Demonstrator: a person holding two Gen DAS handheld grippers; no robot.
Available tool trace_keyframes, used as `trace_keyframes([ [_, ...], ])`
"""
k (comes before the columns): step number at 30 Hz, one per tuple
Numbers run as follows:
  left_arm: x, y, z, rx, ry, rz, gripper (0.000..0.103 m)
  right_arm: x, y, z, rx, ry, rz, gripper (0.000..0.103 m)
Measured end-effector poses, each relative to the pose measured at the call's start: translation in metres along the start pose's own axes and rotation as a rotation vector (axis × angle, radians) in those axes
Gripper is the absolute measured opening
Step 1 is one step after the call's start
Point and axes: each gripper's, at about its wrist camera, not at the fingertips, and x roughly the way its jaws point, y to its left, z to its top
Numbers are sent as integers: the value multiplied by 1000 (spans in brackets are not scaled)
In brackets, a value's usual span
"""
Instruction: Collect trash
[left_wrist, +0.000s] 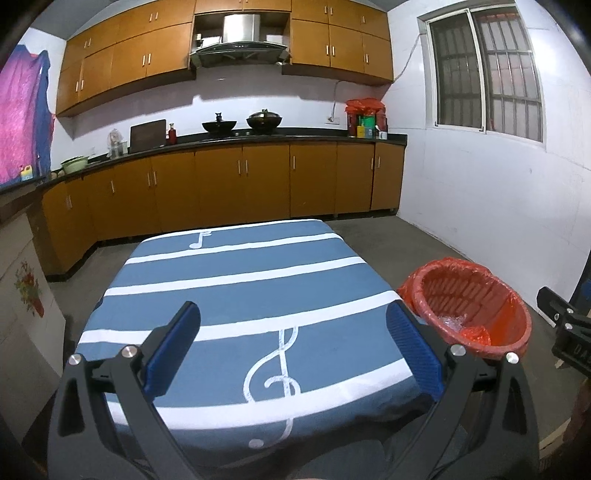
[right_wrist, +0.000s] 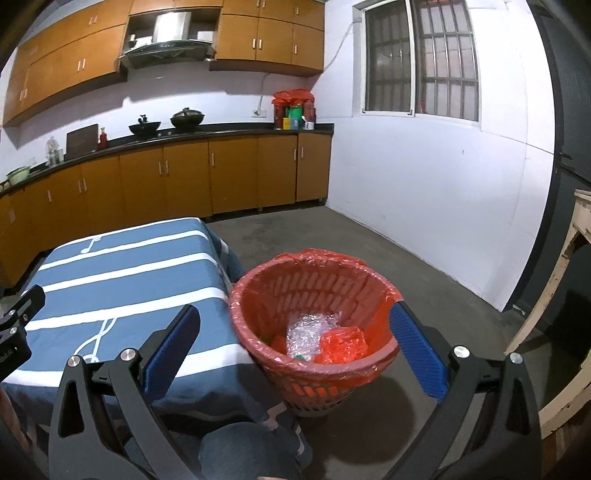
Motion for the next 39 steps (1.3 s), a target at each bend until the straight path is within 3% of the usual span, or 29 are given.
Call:
trace_keyframes([
  [8, -21, 0, -7, 13, -30, 32, 99, -19, 5, -4, -12, -33, -1, 101],
  [39, -46, -6, -16, -8, -53, 12, 99, -39, 7, -14, -3, -60, -5, 101],
])
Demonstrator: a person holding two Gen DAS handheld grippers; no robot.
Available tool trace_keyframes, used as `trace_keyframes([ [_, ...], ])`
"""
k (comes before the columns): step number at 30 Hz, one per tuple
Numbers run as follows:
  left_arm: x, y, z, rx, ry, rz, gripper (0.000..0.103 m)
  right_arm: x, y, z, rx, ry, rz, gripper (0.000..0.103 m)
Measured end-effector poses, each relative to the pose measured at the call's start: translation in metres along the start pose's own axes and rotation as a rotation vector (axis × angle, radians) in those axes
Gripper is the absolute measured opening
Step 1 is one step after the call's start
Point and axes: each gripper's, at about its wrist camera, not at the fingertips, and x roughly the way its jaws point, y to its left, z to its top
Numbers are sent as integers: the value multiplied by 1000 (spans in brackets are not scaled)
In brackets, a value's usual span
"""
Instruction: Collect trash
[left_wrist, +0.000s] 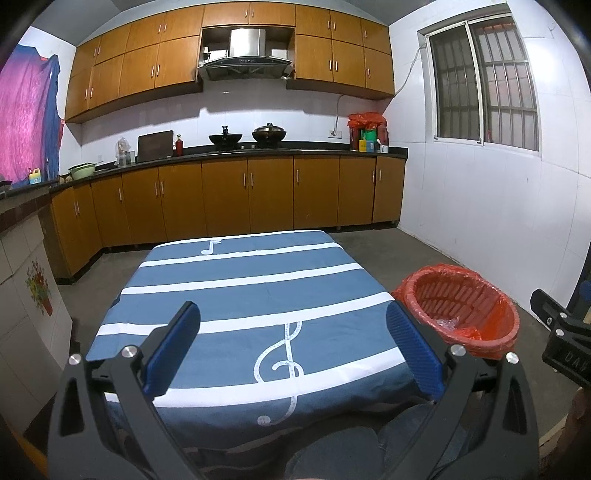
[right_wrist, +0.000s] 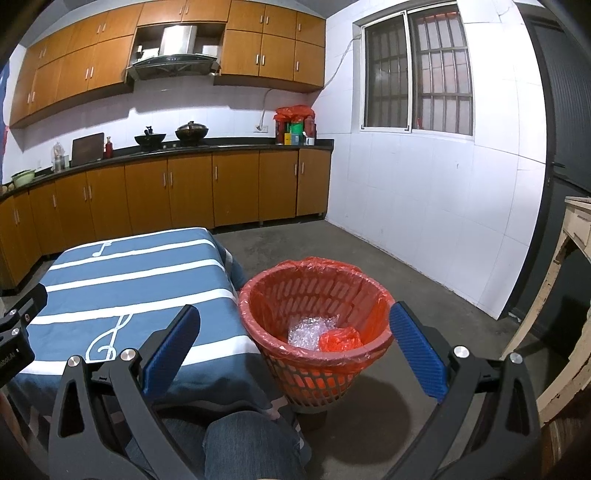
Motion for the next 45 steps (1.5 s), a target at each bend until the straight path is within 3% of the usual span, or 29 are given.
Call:
trace_keyframes([
  [45, 2, 4, 1, -24, 4, 8, 99, 0, -1, -2, 0, 5, 1, 101],
])
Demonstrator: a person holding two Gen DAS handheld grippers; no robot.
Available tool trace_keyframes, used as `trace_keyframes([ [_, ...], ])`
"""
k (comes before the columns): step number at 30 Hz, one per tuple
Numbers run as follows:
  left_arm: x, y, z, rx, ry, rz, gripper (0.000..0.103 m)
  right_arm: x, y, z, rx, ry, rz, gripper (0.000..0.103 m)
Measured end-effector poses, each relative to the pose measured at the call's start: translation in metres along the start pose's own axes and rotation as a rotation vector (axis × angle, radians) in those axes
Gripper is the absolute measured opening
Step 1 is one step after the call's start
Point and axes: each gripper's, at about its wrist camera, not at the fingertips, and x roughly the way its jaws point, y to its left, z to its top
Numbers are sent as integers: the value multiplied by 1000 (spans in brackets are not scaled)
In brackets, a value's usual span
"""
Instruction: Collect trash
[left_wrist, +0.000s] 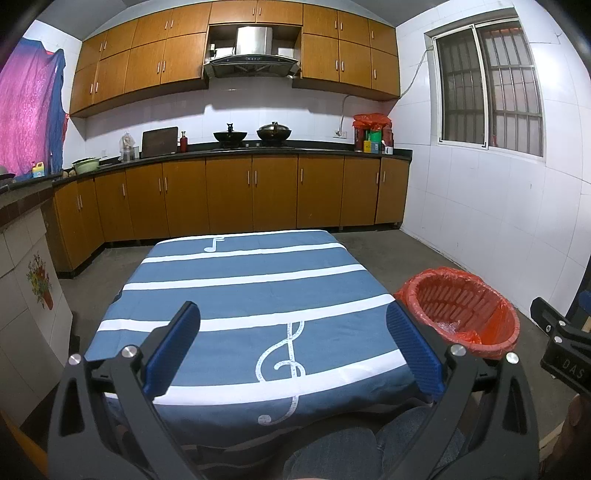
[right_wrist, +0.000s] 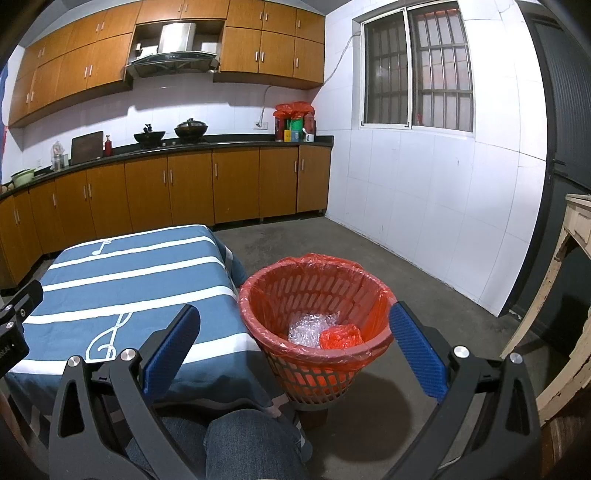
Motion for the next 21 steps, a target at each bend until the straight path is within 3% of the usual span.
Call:
trace_keyframes([
  [21, 0, 0, 0, 1, 1, -1, 99, -1, -1, -2, 1, 4, -1, 101],
])
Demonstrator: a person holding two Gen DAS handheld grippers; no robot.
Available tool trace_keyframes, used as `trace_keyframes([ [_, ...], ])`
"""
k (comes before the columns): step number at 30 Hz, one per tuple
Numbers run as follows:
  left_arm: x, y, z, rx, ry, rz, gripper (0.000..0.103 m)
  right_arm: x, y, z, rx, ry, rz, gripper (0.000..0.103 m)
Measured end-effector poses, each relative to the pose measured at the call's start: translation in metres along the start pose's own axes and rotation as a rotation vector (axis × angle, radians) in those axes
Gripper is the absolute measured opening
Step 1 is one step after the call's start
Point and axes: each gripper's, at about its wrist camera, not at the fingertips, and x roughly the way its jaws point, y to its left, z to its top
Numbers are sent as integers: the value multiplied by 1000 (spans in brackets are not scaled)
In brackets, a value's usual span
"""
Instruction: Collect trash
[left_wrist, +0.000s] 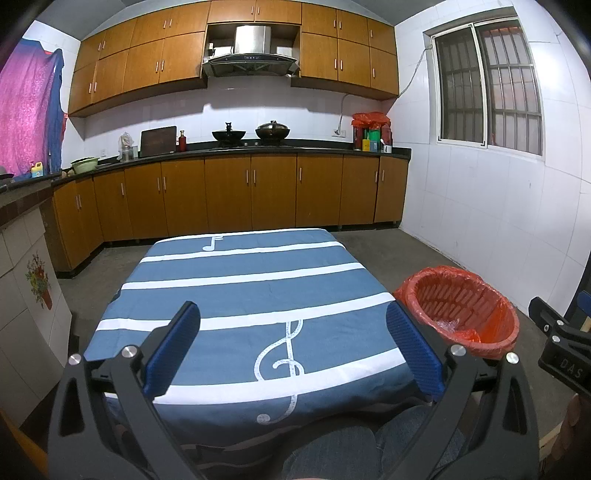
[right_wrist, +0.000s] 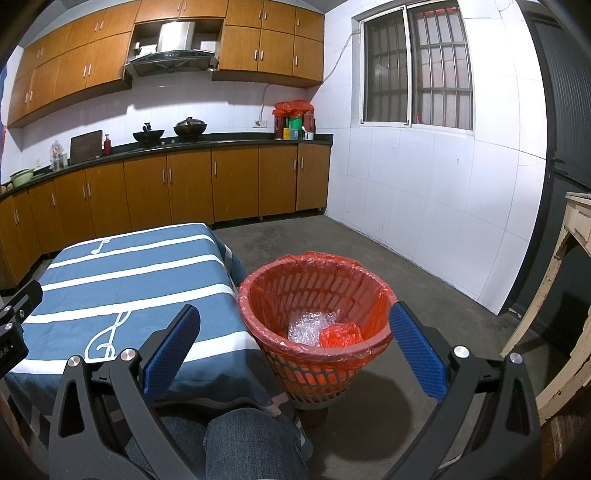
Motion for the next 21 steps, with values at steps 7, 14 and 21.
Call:
trace_keyframes([
  [7, 0, 0, 0, 1, 0, 0, 99, 0, 0, 1, 0, 1, 0, 101],
  [14, 0, -1, 0, 0, 1, 0, 99, 0, -1, 1, 0, 2, 0, 101],
  [21, 0, -1, 0, 0, 1, 0, 99, -1, -1, 2, 1, 3, 1, 101],
])
